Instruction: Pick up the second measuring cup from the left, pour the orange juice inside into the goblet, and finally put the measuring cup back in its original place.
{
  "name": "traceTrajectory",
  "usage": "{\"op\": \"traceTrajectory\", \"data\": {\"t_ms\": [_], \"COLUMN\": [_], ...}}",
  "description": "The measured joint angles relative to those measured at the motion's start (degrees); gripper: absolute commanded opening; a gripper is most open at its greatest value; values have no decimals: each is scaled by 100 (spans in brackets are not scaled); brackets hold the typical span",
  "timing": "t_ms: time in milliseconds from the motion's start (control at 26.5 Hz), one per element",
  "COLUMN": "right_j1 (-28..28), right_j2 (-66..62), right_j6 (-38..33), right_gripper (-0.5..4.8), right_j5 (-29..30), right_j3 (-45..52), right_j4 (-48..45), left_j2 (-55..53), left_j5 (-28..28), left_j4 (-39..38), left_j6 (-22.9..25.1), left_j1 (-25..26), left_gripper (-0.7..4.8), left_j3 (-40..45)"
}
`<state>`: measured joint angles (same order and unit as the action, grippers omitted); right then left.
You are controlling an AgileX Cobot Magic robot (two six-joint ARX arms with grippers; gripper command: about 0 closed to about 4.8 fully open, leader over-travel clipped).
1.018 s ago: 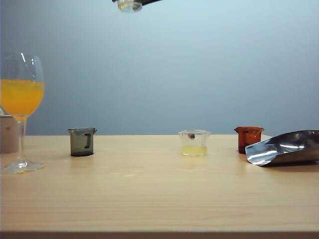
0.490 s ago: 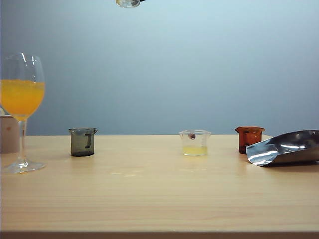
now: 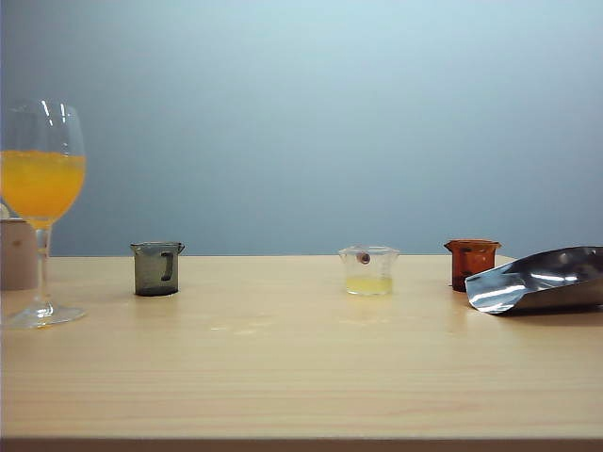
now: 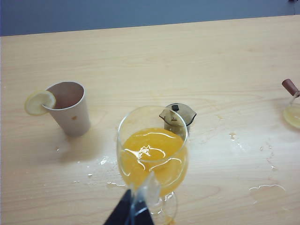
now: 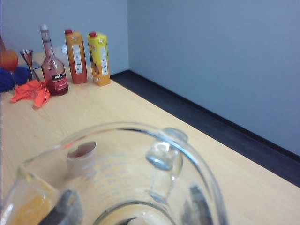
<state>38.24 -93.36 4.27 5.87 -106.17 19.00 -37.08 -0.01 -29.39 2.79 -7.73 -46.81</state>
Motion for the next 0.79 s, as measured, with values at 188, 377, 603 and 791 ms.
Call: {"op": "traceTrajectory", "data": {"t_ms": [188,377,603,791], "right_j1": [2,11,146,190], "right_j2": [575,929,15,-1202], "right_j6": [-177,-365,-549,-553], "right_gripper": [148,148,148,147], "right_j5": [-136,-133,-409,-476], "right_j3": [1353,3008,4527,4470], "right_j4": [-339,-1768,-4645,-5831], "left_j2": [0,0,-11,-13], "left_j5": [0,0,0,0], "left_j4": [2,2,0,2], "left_j6": [0,0,0,0], "left_j1": [0,0,0,0], "left_gripper": [-3,-3,-3,-3], "left_j3": [0,0,0,0]}}
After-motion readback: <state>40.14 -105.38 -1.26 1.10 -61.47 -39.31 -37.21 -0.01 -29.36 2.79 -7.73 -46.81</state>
